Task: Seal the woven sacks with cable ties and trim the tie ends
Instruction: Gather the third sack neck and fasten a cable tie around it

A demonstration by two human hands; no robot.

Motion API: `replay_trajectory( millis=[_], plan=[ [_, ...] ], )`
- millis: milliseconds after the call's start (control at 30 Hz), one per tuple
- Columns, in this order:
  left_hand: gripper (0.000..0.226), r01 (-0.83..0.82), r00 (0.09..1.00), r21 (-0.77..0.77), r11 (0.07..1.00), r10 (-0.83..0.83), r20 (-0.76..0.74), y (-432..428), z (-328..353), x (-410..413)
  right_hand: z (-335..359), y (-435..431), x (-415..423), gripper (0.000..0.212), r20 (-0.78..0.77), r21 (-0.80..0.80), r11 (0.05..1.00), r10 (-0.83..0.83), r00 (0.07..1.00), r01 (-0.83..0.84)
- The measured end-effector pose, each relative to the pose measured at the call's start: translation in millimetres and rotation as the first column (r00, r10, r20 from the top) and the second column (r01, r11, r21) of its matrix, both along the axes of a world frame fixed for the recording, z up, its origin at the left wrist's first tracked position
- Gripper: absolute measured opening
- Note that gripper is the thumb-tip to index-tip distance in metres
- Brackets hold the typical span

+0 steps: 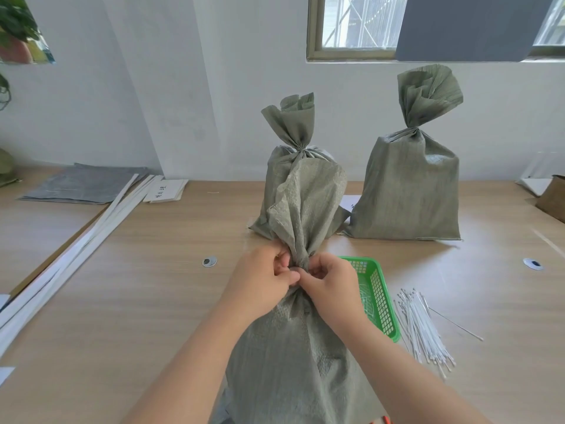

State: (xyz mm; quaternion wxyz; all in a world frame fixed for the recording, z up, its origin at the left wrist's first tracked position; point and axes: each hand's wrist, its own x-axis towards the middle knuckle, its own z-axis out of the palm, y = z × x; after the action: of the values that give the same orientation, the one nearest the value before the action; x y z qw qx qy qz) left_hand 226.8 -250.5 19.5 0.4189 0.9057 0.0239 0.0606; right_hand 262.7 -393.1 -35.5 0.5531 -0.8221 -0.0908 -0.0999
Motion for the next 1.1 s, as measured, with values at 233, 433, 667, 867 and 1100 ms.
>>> replay_trajectory(
  millis=[233,433,667,867,1100],
  plan=[
    [0.020,0.048,0.978,-0.450,0.892,-0.135,-0.162,-0.5,-9.6,1.4,-11.1,-19.2,3.2,0.015,-0.069,0.219,0.948,0.251,0.966,-0.231],
    [0.019,0.091,0.969,-0.423,0.902,-0.179,-0.173,4.9,-13.4,5.4,-13.8,-27.0,3.9,0.014,-0.094,0.334,0.877,0.396,0.913,-0.346],
    [0.008,0.064,0.996,-0.309,0.949,-0.081,-0.042,-4.4,-25.8,7.4,-18.2,-29.7,2.6,0.011,-0.087,0.440,0.854,0.346,0.934,-0.276],
    [0.009,-0.020,0.997,-0.346,0.938,-0.009,-0.080,-10.7,-29.1,8.5,-21.6,-25.2,-0.2,0.015,-0.102,0.571,0.793,0.324,0.941,-0.211],
    [0.015,-0.058,0.996,-0.401,0.914,0.025,-0.086,-16.1,-33.6,6.7,-25.9,-21.7,-1.9,0.025,-0.091,0.619,0.749,0.368,0.925,-0.237]
  ],
)
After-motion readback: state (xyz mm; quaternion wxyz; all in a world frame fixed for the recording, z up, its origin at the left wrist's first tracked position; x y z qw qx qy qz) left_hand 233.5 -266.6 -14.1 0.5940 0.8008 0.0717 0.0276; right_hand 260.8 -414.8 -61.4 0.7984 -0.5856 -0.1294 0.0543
